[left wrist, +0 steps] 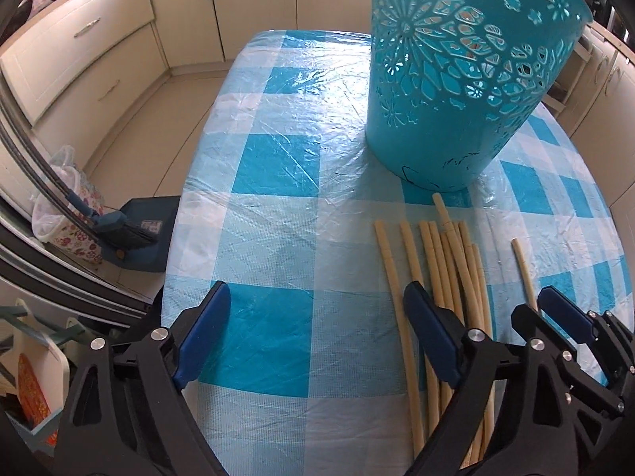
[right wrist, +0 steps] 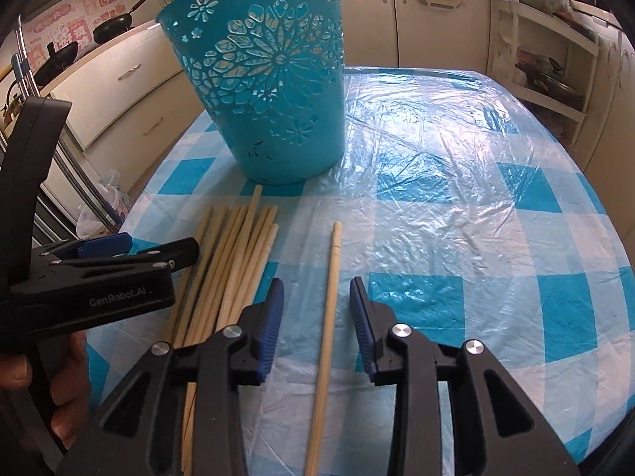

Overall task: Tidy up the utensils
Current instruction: 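Grasp a wooden chopstick with the left gripper and lift it, then carry the chopstick over the teal basket and open the left gripper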

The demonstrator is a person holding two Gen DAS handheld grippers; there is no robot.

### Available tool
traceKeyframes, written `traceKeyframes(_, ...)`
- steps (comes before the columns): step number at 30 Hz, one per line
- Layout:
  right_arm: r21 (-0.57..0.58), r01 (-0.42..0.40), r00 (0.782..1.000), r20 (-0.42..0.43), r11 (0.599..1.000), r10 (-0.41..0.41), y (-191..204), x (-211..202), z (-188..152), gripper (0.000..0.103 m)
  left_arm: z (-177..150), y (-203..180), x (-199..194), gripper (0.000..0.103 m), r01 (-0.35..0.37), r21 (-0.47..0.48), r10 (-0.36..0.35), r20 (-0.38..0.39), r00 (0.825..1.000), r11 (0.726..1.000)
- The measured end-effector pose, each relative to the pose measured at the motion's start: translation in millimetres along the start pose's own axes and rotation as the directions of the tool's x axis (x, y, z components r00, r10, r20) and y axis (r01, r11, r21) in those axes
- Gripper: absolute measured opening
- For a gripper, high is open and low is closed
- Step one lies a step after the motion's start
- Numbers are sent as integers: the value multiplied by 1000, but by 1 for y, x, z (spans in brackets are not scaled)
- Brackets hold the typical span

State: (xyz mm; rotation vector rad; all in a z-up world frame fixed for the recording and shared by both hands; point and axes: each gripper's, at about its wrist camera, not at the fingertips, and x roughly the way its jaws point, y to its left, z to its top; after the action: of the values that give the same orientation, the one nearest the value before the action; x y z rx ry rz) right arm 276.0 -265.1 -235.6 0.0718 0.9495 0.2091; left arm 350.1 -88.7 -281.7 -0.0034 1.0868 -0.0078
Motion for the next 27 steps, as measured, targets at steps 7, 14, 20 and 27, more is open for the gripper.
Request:
traceKeyframes(7,8,-18,1000,9,1000,18,-3,2,2,35,4,-26,-4,32,33,95,-35,17,999,995)
traceKeyframes(14,38,-40,999,29,998,39,-9,4,3,35,17,-25,-6,5,155,85,-152,-45,987,984)
traceKeyframes(20,19,-22,998,51,1000,21,-7,5,2,35,21,-3,-15,5,272,25,-270,-65,961,962)
traceKeyframes(27,29,-40,998,55,999,39,-8,5,2,38,38,13,-93,5,405,35,-407,80,910,913)
